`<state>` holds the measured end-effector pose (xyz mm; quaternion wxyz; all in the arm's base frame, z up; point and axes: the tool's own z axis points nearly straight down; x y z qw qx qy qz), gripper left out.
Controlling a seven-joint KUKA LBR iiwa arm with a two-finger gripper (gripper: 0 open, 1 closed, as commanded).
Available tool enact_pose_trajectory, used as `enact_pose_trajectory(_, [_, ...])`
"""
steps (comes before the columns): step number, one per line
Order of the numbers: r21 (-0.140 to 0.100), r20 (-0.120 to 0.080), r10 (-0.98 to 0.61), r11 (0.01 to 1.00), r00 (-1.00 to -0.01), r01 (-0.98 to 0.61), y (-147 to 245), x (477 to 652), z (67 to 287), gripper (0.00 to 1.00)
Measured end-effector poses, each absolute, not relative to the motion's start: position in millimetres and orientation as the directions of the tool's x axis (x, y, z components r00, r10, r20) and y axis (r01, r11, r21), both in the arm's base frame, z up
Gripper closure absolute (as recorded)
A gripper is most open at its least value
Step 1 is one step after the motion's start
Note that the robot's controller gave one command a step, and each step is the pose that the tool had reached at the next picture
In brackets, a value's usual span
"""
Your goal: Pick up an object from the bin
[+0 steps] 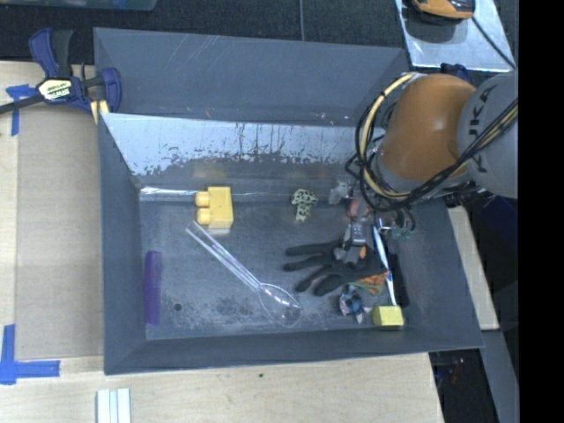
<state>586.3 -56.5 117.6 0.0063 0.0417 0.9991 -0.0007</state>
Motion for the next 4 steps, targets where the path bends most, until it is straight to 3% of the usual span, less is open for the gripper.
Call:
enact_pose_trajectory(1, [-0.001, -0.015, 0.018, 1.000, -1.000, 0.018, -53, 598.4, 70, 0.00])
enact_pose_trajectory(2, [-0.002, -0.025, 0.037, 0.999, -0.999, 0.037, -47, 588.5, 73, 1.00])
enact_pose_trajectory(3, [-0.002, -0.025, 0.036, 0.999, -0.999, 0.037, -47, 588.5, 73, 1.00])
enact_pose_trajectory(4, [-0.002, -0.017, 0.037, 0.999, -0.999, 0.037, -46, 585.5, 110, 1.00])
